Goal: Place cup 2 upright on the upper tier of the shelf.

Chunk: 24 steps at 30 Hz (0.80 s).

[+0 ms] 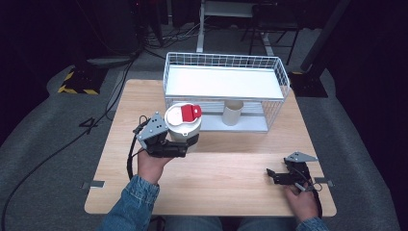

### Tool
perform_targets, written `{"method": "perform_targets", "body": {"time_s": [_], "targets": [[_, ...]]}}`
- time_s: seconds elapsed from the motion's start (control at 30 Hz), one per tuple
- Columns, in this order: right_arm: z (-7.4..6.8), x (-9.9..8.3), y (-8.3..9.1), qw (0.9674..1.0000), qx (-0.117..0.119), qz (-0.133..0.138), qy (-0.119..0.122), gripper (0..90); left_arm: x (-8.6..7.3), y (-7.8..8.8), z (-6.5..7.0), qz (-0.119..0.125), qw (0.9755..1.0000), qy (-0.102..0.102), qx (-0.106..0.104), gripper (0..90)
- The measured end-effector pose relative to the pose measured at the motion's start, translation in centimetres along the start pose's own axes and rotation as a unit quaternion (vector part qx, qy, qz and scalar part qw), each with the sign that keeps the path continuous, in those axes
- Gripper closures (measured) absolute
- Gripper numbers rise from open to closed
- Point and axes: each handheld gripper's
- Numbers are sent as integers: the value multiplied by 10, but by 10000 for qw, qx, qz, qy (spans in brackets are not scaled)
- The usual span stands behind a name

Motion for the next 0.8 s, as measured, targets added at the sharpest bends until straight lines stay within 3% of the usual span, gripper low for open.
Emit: {"method": "perform_targets", "body": {"time_s": [0.8], "targets": [[0, 0, 0, 10000, -4, 6, -10, 97, 62, -22, -20, 185, 9997, 7, 134, 128]]}}
Point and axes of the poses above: each handheld gripper's, and its own axes: y roughly backward along the jaws, x roughly out of its top, z roughly to its right, and after that the axes turned 10 degrees about -y, right-handed
